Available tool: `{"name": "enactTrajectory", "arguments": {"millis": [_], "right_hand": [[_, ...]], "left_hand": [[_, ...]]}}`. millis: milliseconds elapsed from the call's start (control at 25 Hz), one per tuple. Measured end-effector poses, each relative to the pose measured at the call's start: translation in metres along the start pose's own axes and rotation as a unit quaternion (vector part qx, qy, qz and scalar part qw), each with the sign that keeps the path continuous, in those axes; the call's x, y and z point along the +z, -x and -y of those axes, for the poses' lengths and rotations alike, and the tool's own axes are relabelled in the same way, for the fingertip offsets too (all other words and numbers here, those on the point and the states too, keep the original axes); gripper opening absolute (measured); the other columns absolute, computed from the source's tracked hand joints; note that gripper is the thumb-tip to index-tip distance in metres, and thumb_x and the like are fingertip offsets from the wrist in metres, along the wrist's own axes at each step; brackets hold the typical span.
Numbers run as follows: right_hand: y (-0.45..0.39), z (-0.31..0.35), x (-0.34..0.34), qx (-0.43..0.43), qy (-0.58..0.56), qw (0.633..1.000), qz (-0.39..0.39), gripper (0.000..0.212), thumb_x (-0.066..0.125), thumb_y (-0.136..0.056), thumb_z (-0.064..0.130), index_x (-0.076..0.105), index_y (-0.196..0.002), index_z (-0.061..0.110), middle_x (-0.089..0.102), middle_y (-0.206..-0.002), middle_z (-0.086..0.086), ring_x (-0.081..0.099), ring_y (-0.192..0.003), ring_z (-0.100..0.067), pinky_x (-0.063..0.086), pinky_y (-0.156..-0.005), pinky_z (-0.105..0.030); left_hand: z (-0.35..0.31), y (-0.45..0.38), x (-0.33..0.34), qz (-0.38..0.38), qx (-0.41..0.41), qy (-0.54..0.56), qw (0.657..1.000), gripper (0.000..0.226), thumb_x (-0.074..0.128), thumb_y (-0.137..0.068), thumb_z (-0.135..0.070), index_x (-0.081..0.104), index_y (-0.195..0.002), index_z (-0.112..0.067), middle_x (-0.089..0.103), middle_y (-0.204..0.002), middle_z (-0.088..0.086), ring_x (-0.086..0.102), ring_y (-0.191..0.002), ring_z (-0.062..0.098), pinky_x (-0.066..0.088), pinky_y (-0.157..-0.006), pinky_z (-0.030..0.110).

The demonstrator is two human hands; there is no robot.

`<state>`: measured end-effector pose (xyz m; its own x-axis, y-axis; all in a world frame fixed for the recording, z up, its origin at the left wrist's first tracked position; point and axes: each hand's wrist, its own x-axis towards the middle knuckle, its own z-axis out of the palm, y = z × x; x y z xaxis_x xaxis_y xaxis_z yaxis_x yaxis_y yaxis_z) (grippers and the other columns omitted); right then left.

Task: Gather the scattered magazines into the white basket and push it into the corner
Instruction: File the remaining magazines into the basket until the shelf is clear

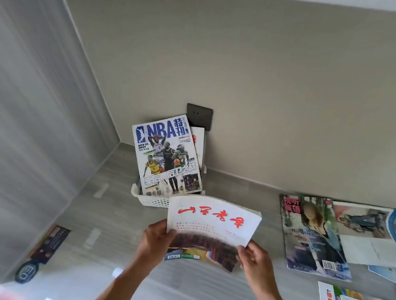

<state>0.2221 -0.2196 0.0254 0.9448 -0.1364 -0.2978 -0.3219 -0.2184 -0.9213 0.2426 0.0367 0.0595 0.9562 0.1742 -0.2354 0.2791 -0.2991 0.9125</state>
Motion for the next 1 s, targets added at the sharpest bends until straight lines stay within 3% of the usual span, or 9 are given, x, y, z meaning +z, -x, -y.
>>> {"name": "enactTrajectory", "arguments": {"millis": [200,320,480,560,640,720,840,920,1000], "right_hand": [[-0.024,0.031,0.028,-0.063,0.015,0.998,-0.025,0.017,0.058,-0.094,0.009,0.067,-0.084,0.021,0.066,-0.067,0.001,0.052,-0.063,-0.009,0.040,-0.062,-0.029],[-0.067,0.107,0.051,-0.142,0.006,0.989,-0.045,0.017,0.059,-0.093,0.014,0.070,-0.089,0.026,0.076,-0.083,0.009,0.066,-0.072,-0.003,0.050,-0.066,-0.027],[-0.130,0.175,0.099,-0.148,0.052,0.986,-0.062,0.014,0.055,-0.094,0.022,0.067,-0.091,0.029,0.076,-0.093,0.005,0.071,-0.083,-0.015,0.054,-0.069,-0.032],[-0.153,0.181,0.123,-0.116,0.064,0.990,-0.059,0.016,0.054,-0.095,0.023,0.063,-0.109,0.025,0.072,-0.114,-0.003,0.069,-0.099,-0.024,0.055,-0.080,-0.034],[-0.157,0.162,0.142,-0.075,0.129,0.986,-0.069,0.034,0.054,-0.092,0.021,0.053,-0.127,0.020,0.062,-0.129,-0.004,0.060,-0.114,-0.027,0.048,-0.092,-0.036],[-0.140,0.126,0.152,-0.092,0.244,0.965,-0.035,0.039,0.054,-0.087,0.016,0.053,-0.126,0.021,0.062,-0.127,-0.004,0.059,-0.113,-0.028,0.046,-0.091,-0.035],[-0.111,0.076,0.158,-0.151,0.485,0.858,0.073,0.051,0.056,-0.084,0.018,0.047,-0.133,0.032,0.064,-0.126,0.005,0.058,-0.115,-0.021,0.040,-0.097,-0.035],[-0.104,0.057,0.159,-0.176,0.527,0.828,0.076,0.063,0.057,-0.081,0.016,0.040,-0.140,0.033,0.061,-0.128,0.006,0.054,-0.120,-0.017,0.034,-0.104,-0.034],[-0.098,0.057,0.160,-0.183,0.530,0.825,0.065,0.063,0.055,-0.080,0.016,0.040,-0.139,0.032,0.061,-0.127,0.007,0.053,-0.120,-0.017,0.034,-0.104,-0.035]], "left_hand": [[-0.002,-0.021,-0.032,-0.017,0.001,0.044,0.999,0.028,0.058,-0.086,0.002,0.073,-0.080,-0.021,0.068,-0.067,-0.010,0.054,-0.061,0.007,0.043,-0.055,0.023],[-0.041,-0.071,-0.071,-0.052,0.056,0.145,0.987,0.042,0.057,-0.087,0.006,0.075,-0.085,-0.032,0.078,-0.088,-0.007,0.070,-0.077,0.008,0.057,-0.071,0.025],[-0.074,-0.145,-0.110,-0.077,0.047,0.104,0.991,0.032,0.057,-0.091,-0.005,0.069,-0.089,-0.035,0.075,-0.107,0.004,0.071,-0.095,0.020,0.058,-0.086,0.041],[-0.067,-0.170,-0.114,-0.110,0.031,0.045,0.992,0.022,0.059,-0.091,-0.014,0.062,-0.103,-0.033,0.070,-0.118,0.004,0.067,-0.103,0.021,0.056,-0.088,0.041],[-0.050,-0.179,-0.111,-0.152,0.018,-0.109,0.982,0.035,0.061,-0.088,-0.021,0.051,-0.121,-0.024,0.061,-0.126,0.006,0.059,-0.111,0.026,0.053,-0.091,0.044],[-0.017,-0.161,-0.096,-0.089,0.067,-0.234,0.966,0.040,0.061,-0.085,-0.020,0.050,-0.124,-0.021,0.058,-0.125,0.008,0.055,-0.113,0.027,0.050,-0.093,0.042],[0.026,-0.133,-0.077,0.100,0.115,-0.421,0.894,0.052,0.061,-0.081,-0.024,0.047,-0.131,-0.023,0.054,-0.135,0.000,0.050,-0.125,0.022,0.042,-0.103,0.037],[0.041,-0.130,-0.070,0.115,0.129,-0.489,0.855,0.062,0.061,-0.079,-0.024,0.042,-0.138,-0.024,0.049,-0.143,-0.002,0.045,-0.132,0.020,0.034,-0.112,0.037],[0.040,-0.126,-0.072,0.092,0.140,-0.480,0.861,0.058,0.062,-0.078,-0.021,0.048,-0.135,-0.026,0.054,-0.140,-0.003,0.050,-0.128,0.018,0.037,-0.111,0.035]]}}
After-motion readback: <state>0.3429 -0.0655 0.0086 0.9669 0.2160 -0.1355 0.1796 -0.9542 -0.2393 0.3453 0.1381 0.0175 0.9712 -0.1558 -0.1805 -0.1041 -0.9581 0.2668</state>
